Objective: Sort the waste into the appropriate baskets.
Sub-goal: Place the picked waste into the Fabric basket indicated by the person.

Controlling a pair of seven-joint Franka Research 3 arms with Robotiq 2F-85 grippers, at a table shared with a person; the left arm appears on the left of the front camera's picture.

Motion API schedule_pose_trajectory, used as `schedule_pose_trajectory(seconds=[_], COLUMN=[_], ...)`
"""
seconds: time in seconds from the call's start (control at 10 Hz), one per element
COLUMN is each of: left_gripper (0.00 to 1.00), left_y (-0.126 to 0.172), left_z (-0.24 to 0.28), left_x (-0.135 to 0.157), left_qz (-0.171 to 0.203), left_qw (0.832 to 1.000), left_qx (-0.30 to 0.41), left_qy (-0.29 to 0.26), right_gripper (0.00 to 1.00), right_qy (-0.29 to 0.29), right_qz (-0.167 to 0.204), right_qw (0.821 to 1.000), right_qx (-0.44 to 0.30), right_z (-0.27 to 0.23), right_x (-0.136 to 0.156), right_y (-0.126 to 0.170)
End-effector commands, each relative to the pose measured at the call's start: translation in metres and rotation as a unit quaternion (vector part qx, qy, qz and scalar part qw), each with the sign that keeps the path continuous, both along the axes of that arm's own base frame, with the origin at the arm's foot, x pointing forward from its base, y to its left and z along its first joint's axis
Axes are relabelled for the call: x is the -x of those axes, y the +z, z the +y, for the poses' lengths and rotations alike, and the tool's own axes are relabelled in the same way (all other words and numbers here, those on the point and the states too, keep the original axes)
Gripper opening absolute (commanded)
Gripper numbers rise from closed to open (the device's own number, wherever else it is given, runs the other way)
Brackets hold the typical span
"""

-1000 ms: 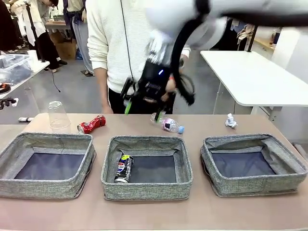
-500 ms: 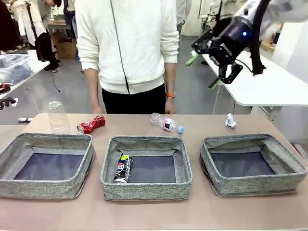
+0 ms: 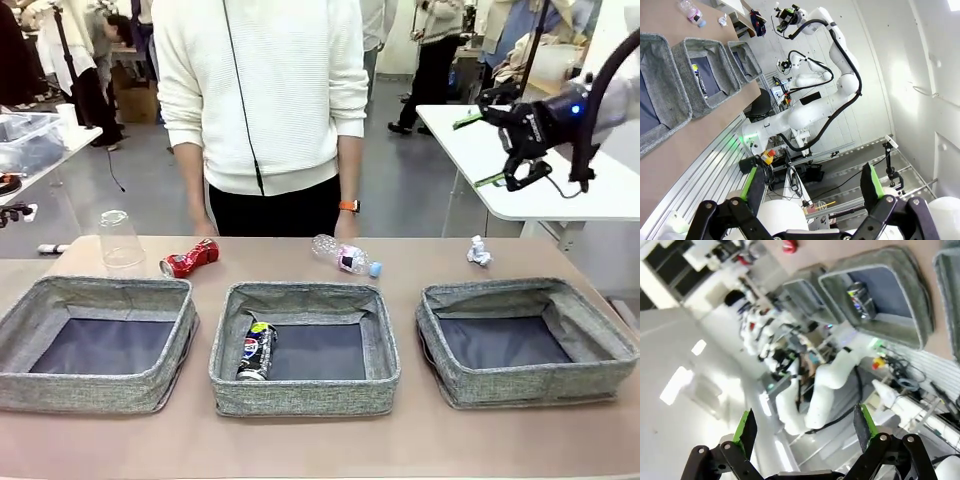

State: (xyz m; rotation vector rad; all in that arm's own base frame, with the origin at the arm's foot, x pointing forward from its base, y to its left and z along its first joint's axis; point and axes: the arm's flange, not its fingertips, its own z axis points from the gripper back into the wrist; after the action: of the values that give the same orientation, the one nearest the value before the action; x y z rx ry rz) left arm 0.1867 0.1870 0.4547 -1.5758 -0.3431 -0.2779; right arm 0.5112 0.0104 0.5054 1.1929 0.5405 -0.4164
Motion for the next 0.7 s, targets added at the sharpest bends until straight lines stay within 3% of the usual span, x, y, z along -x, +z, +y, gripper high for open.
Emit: schedule_pose_trajectory(seconds=[0.0,0.1,0.4,0.6], left_gripper=[1.0,1.0,1.0,1.0], left_y=[0.002,0.002,0.002,0.002], left_z=[0.001,0.001,0.001,0.001], left_x=[0.0,0.0,0.0,0.0], left_qz=[-0.009,-0.009,-0.009,-0.009], left_qw=[1.0,1.0,1.0,1.0], left_qx=[0.008,0.008,0.008,0.008], left_qy=[0.001,0.001,0.001,0.001], right_gripper=[1.0,1.0,1.0,1.0], right_qy=[-0.004,0.025,0.093,0.071], right_qz=[-0.034,-0.068,-0.262,-0.29], right_qw=[0.997,0.99,0.958,0.952], right_qx=[-0.069,-0.123,-0.066,-0.063], right_z=[-0.029,-0.052,-0.076,-0.071], right_x=[0.012,0.034,0.133,0.153], right_y=[-0.018,-0.026,-0.037,-0.051])
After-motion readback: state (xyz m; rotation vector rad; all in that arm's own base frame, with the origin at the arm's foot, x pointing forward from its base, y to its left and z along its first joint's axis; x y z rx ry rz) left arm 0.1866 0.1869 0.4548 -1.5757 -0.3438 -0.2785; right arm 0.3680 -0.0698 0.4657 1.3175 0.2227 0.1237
